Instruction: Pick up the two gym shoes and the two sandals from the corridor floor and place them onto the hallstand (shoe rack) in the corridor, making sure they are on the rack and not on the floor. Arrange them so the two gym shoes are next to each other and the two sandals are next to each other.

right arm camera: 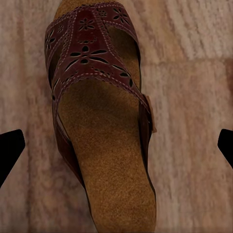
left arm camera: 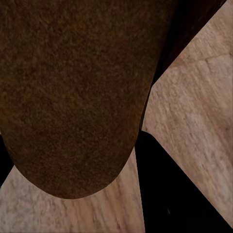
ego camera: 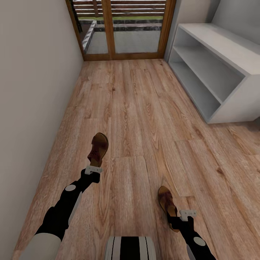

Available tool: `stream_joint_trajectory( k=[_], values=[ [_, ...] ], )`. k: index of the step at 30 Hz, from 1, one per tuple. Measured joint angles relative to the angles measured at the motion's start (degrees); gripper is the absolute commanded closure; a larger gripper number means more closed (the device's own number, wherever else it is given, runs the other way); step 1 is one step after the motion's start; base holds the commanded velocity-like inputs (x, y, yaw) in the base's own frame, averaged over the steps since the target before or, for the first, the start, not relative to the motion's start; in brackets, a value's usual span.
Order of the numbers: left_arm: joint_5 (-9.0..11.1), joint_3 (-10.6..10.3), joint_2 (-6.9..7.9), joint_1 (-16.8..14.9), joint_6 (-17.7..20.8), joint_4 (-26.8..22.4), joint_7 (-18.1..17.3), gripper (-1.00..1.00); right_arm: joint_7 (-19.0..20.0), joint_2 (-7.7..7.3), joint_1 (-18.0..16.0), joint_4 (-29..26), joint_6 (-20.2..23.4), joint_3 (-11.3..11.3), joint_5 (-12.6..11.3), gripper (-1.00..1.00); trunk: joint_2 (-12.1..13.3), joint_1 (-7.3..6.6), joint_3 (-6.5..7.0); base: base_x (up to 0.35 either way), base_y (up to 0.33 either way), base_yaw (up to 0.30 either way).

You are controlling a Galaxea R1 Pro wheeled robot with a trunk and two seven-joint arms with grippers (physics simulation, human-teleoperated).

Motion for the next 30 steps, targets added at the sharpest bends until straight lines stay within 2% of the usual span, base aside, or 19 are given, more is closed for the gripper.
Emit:
stream_joint_trajectory(
  k=[3, 7, 21, 30],
  values=[
    [0.00, 0.00, 0.00, -0.04, -0.02, 0.00, 0.00, 1.00, 0.00, 0.00, 0.00, 0.00, 0.00, 0.00, -0.01, -1.00, 0.00, 0.00, 0.00, -0.002, 0.000, 0.000],
    [-0.03, 0.01, 0.00, -0.03, -0.02, 0.00, 0.00, 1.00, 0.00, 0.00, 0.00, 0.00, 0.00, 0.00, -0.05, -1.00, -0.05, 0.11, -0.90, 0.000, 0.000, 0.000],
    [-0.04, 0.15, 0.07, -0.07, 0.00, 0.01, 0.03, 1.00, 0.07, 0.00, 0.00, -0.08, 0.00, 0.00, -0.08, -1.00, -0.24, 0.47, -5.00, 0.000, 0.000, 0.000],
    [0.00, 0.15, 0.09, -0.09, 0.02, 0.00, 0.02, 1.00, 0.02, 0.00, 0.00, -0.09, 0.01, 0.00, -0.08, -1.00, -0.24, 0.46, -5.48, 0.000, 0.000, 0.000]
  ],
)
